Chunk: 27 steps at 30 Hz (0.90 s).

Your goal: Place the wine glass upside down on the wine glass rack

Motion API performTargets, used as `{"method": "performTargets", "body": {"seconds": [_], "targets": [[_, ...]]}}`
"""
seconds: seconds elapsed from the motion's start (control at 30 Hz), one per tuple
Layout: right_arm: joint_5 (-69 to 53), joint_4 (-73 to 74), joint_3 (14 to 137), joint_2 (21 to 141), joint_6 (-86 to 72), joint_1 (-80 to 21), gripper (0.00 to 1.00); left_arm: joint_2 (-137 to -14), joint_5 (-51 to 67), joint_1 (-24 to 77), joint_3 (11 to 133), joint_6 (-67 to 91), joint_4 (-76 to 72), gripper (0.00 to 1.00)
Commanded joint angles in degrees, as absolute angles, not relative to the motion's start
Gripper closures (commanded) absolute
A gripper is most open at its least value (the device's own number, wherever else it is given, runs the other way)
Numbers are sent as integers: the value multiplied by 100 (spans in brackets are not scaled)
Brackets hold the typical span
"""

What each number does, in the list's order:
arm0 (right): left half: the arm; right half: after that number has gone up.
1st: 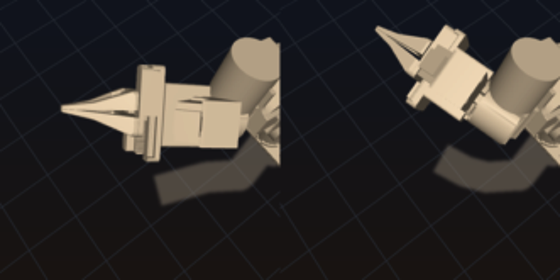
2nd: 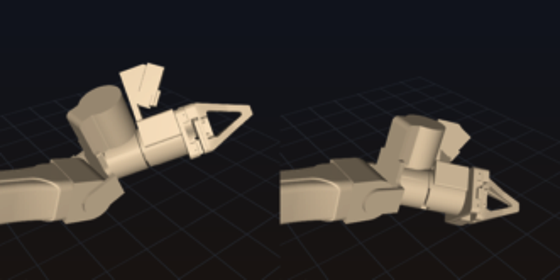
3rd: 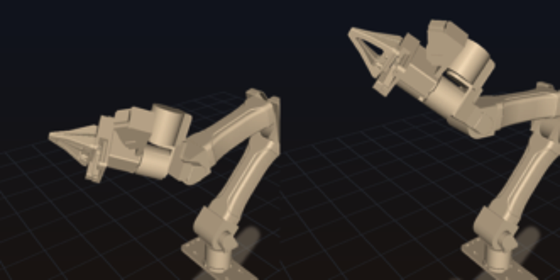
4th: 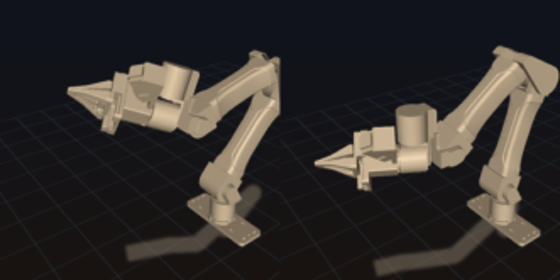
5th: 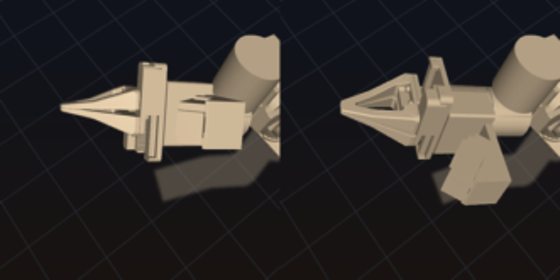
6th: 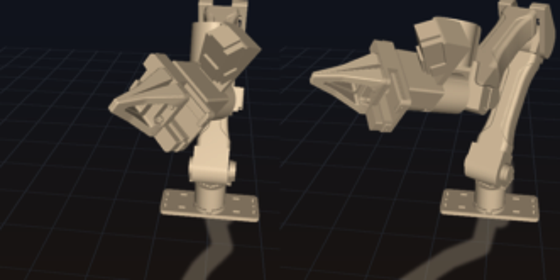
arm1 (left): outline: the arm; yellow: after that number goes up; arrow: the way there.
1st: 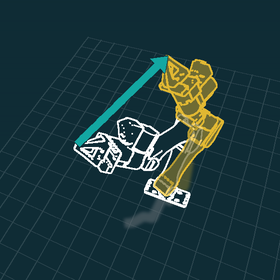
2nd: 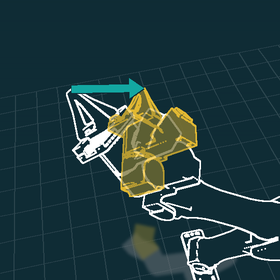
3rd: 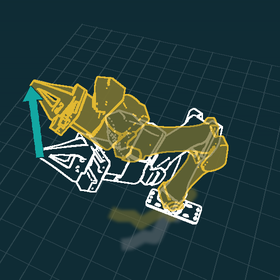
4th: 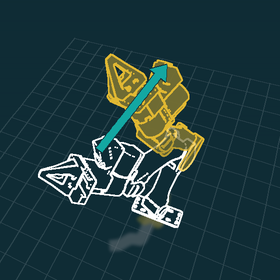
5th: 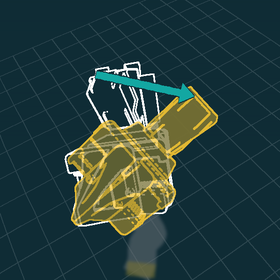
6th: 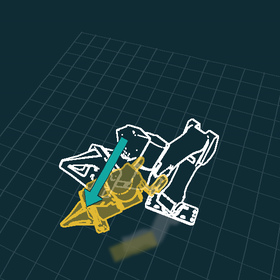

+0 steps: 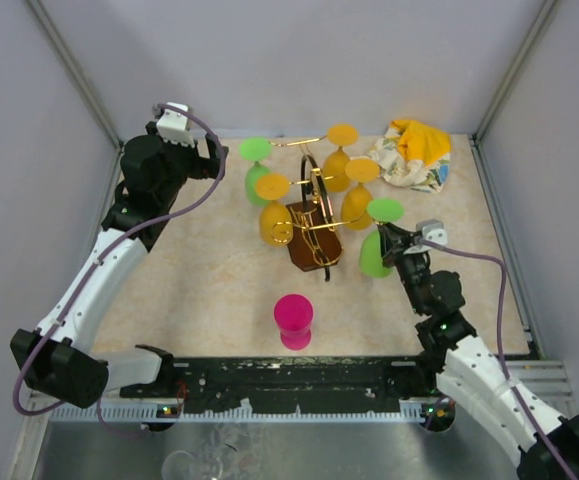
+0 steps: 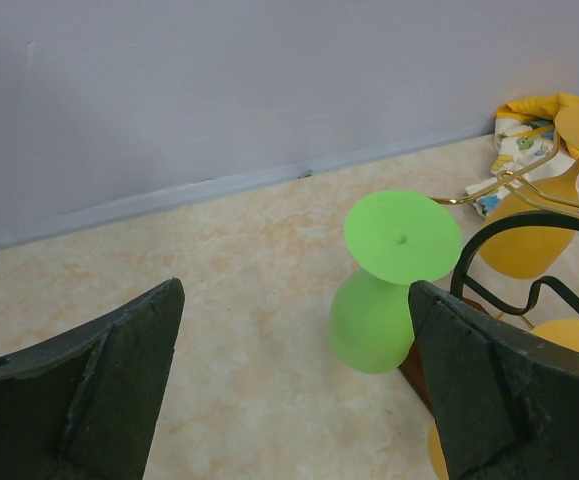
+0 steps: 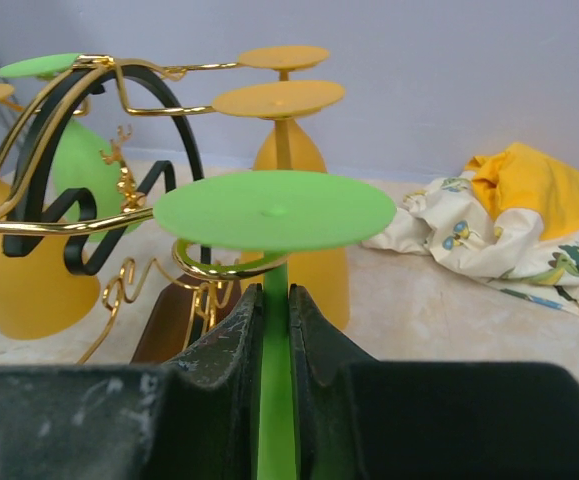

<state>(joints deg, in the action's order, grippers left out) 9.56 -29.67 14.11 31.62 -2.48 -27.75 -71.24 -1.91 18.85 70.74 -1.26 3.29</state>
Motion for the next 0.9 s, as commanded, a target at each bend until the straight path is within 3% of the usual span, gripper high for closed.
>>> {"method": "performTargets", "body": {"seconds": [0.0,0.47,0.77,0.87], "targets": [[1518,-3416,1253,3097,-303,-2778,100,-7060,-131,1837,7023,-93,110,1],[1028,-2857,1227,2408,-422,-2784,100,-7062,-132,1837,6990,-96,52,1],[221,-2644,1231,2234,-423,-2786,91,-7040,-149,1837,6978,-92,44,1],[214,-2441,1358,2239,-396,-2786,83,-7036,-158,1837,6983,-97,53,1]]}}
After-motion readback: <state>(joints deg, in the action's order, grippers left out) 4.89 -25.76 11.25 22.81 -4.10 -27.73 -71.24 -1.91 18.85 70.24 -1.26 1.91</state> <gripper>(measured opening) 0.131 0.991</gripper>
